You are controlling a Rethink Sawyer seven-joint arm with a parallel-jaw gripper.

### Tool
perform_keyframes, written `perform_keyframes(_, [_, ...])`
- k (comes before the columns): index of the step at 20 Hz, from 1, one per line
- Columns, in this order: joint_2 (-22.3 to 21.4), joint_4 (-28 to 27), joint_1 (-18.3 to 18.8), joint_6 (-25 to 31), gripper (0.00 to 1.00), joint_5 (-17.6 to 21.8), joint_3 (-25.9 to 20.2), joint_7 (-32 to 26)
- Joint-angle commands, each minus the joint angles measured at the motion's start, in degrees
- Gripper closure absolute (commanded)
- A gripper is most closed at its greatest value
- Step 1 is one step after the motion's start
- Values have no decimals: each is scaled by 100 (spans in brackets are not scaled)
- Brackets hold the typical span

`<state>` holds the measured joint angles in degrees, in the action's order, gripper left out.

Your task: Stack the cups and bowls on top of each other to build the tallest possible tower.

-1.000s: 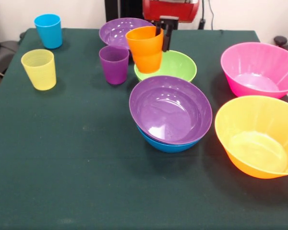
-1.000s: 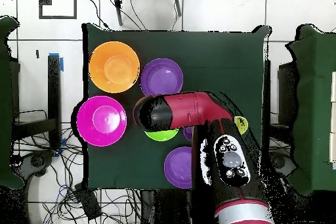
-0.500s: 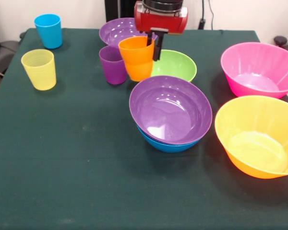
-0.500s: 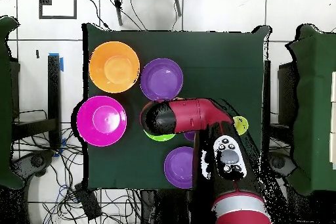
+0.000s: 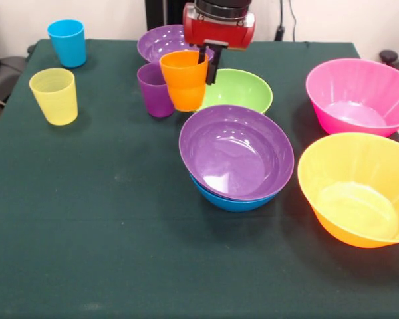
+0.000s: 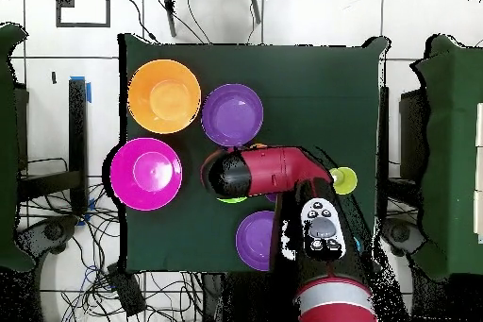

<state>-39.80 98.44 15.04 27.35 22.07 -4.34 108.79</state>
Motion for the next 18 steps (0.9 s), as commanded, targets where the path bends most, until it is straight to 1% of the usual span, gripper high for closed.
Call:
perform_keyframes(1, [-121, -202, -427, 484, 100, -186, 150, 854])
perform_keyframes(5, [-105, -289, -667, 551, 100, -194, 394, 883])
perform_keyframes(6, [-161, -272, -696, 602, 100, -229, 422, 868])
perform_keyframes(11, [-546, -183, -572, 1021, 100, -598, 304, 577])
perform_keyframes(18, [-495, -305, -581, 1083, 100, -682, 304, 494])
